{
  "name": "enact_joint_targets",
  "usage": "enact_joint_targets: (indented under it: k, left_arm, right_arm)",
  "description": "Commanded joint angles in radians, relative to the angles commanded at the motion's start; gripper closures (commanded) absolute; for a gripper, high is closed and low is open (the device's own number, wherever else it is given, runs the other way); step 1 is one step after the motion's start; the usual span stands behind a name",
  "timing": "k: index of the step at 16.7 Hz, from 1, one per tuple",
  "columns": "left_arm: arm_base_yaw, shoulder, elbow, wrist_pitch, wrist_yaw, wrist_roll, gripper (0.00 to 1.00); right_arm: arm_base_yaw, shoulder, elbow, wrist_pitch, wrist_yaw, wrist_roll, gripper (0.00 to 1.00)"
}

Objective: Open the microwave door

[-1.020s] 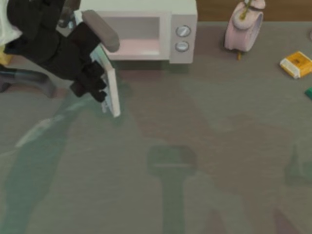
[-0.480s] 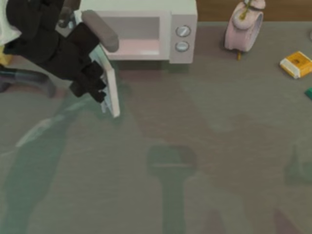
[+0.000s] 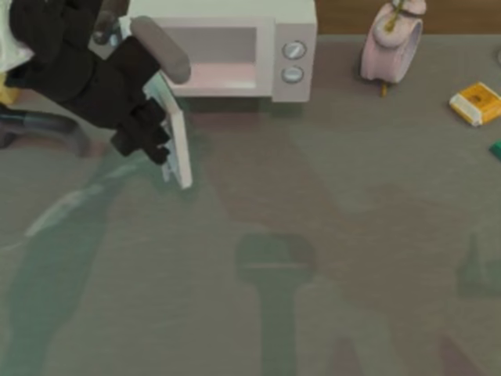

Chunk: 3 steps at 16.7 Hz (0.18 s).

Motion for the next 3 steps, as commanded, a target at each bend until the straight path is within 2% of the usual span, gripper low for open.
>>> enact_joint_targets:
  k: [3]
  left_arm:
    - [0.000, 0.000, 0.000, 0.000, 0.000, 0.000, 1.00]
  right_arm:
    - [0.000, 0.000, 0.000, 0.000, 0.000, 0.000, 0.00]
